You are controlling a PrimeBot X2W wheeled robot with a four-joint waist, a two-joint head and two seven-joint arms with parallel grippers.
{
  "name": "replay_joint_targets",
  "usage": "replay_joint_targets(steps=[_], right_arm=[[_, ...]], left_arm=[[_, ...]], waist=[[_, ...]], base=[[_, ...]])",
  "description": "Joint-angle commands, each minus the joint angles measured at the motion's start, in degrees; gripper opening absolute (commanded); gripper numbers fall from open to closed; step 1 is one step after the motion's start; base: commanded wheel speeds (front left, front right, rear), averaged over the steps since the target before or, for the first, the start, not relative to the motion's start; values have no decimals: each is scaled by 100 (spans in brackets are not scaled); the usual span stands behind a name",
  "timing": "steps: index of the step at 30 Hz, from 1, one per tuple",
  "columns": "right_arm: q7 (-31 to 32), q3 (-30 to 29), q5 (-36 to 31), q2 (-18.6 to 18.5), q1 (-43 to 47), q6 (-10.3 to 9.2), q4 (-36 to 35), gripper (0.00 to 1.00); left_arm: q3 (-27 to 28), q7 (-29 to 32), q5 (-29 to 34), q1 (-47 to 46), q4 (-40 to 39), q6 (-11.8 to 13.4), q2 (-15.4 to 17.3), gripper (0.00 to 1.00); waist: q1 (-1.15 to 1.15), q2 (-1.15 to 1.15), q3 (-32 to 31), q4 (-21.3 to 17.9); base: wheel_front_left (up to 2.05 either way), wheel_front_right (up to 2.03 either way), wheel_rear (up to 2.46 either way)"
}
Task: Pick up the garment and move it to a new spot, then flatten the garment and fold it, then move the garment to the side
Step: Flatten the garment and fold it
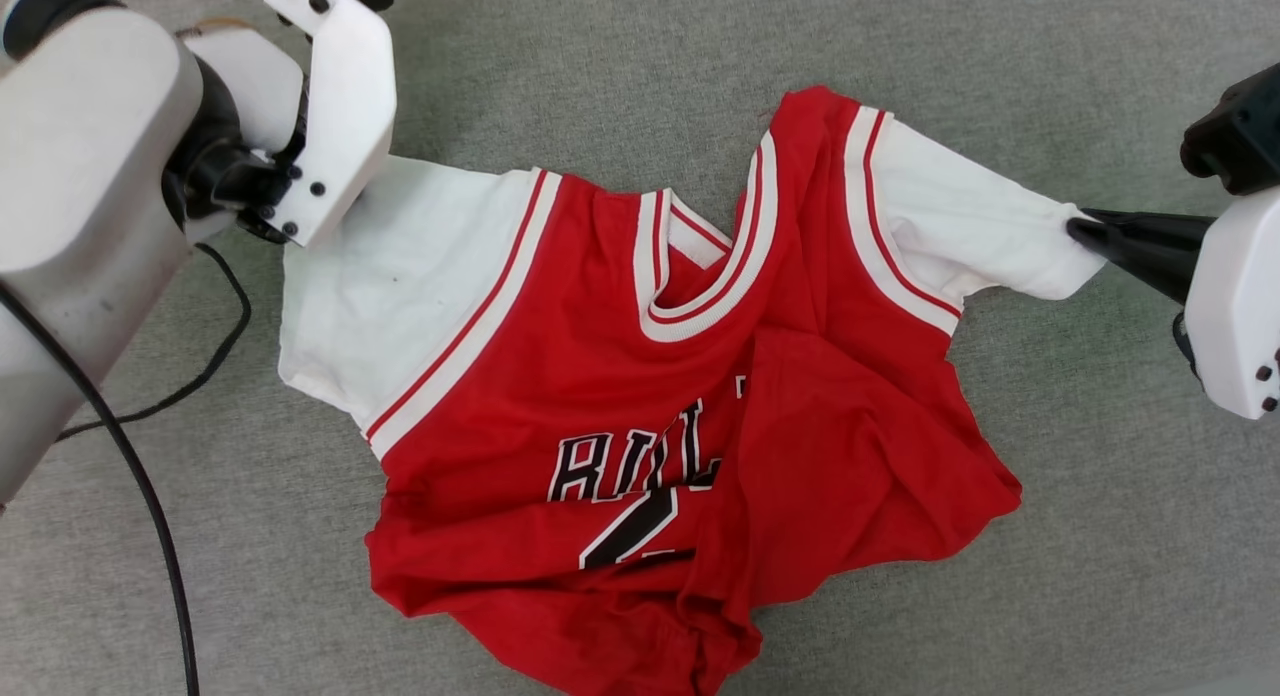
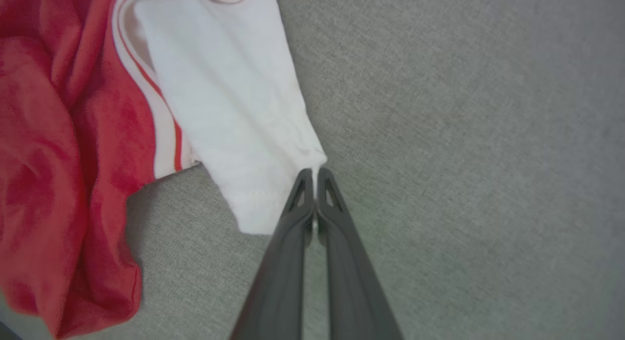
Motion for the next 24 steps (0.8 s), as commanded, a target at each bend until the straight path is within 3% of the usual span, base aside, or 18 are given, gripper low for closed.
replay_joint_targets(steps=[1, 4, 5, 6, 13, 24], right_arm=[[15, -20, -28, 70, -35, -4, 8, 0], [19, -38, -67, 110, -31, -4, 31, 0], [27, -37, -79, 123, -33, -4, 38, 0], [30, -48, -83, 127, -42, -4, 40, 0], [-152, -114, -143, 161, -45, -4, 126, 0], [-522, -430, -287, -166, -254, -4, 301, 0]], left_arm=[[-180, 54, -39, 76, 145, 3, -46, 100], [-551, 137, -130, 159, 279, 8, -94, 100], [-652, 136, -177, 182, 280, 8, -99, 73], [-724, 114, -253, 184, 279, 8, -108, 0], [-966, -380, -533, -20, 246, 8, -67, 0], [-998, -2194, -698, -704, -127, 8, 12, 0]], waist=[[0, 0, 92, -52], [0, 0, 136, -68], [0, 0, 133, -70], [0, 0, 119, -63], [0, 0, -273, 101], [0, 0, -1290, 560]], base=[[0, 0, 0], [0, 0, 0], [0, 0, 0], [0, 0, 0], [0, 0, 0], [0, 0, 0]])
